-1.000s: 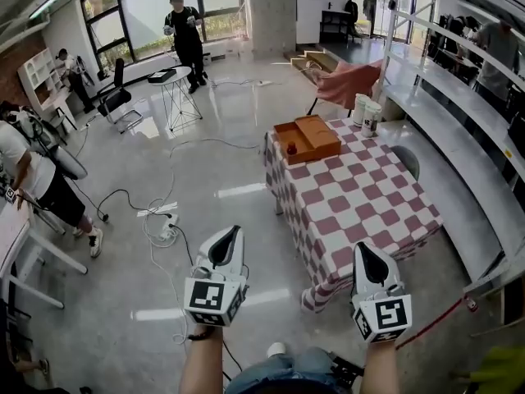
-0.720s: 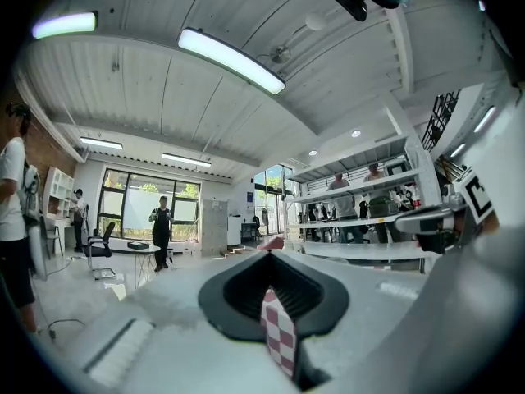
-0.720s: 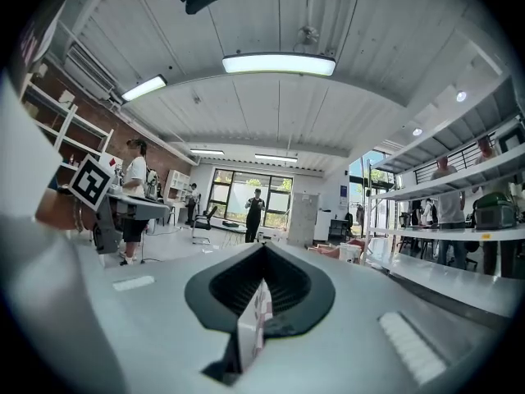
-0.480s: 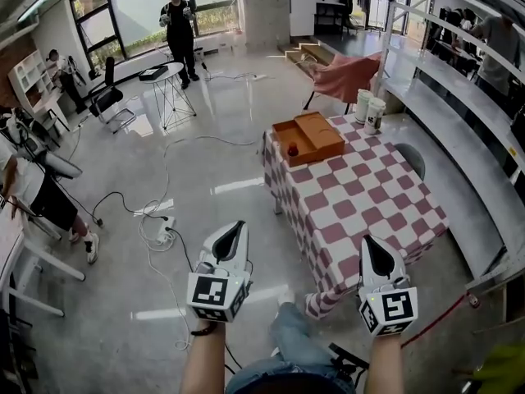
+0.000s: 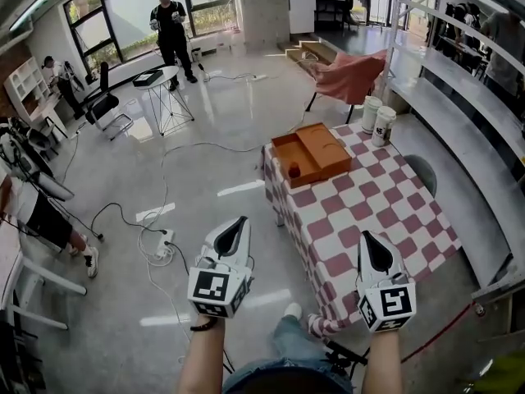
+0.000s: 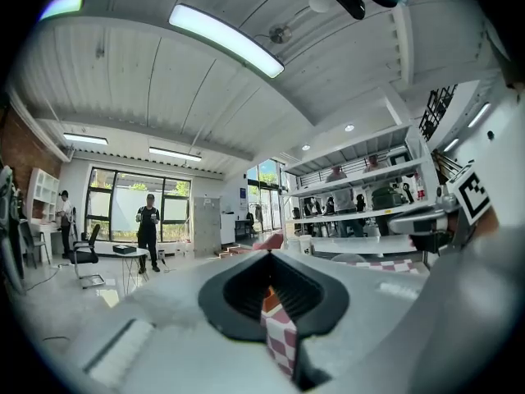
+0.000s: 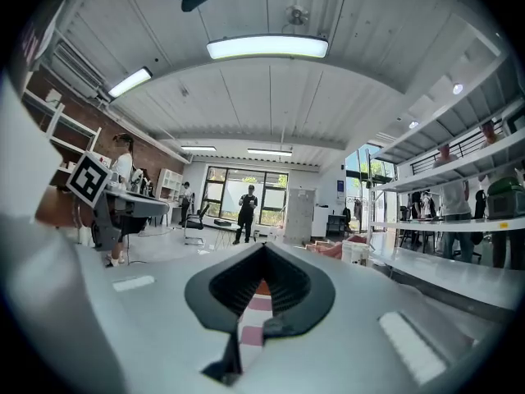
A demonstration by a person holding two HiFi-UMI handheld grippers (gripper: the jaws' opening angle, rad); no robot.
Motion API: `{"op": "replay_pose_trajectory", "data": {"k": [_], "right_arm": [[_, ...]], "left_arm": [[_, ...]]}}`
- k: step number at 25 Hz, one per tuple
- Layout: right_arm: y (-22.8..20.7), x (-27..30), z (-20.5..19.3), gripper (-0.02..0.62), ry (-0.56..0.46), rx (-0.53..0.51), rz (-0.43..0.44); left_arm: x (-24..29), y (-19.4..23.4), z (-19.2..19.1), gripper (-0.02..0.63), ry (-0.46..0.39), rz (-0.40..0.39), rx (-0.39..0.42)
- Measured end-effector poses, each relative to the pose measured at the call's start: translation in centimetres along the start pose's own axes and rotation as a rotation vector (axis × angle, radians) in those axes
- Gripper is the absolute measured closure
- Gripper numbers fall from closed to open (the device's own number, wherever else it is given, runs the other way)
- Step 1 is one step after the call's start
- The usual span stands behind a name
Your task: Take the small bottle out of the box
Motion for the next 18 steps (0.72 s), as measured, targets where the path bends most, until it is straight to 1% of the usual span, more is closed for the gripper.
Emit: {"op": "replay_pose_trajectory", "data": {"k": [6, 11, 13, 18], "right_arm": [[-3.2, 6.6, -1.2, 0.598, 0.006, 0.002, -0.022], [-6.4, 10.6, -3.0, 0.598, 0.016, 0.009, -0.055], [-7.2, 11.8, -3.7, 0.598, 0.025, 0.007, -0.063], [-8.5, 13.3, -4.8, 0.598, 0.045, 0.006, -0.072]], "left_arm": [[7.8, 2.4, -1.2, 0.606, 0.008, -0.013, -0.040], [13.7, 3.6, -3.0, 0.606, 0.014, -0.042, -0.022], [15.3, 3.9, -3.7, 0.606, 0.019, -0.045, -0.030], [17.9, 4.0, -5.6, 0.606, 0.033, -0.057, -0.083]]}}
Point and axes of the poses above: the fingertips, and each gripper's own axes: x forward along the fingers, y to its left, z out of its top, the point moved 9 cm from there along -x, backward along the fingers, and after that the axes turned 14 degrees about -y, right-handed, at the moved point
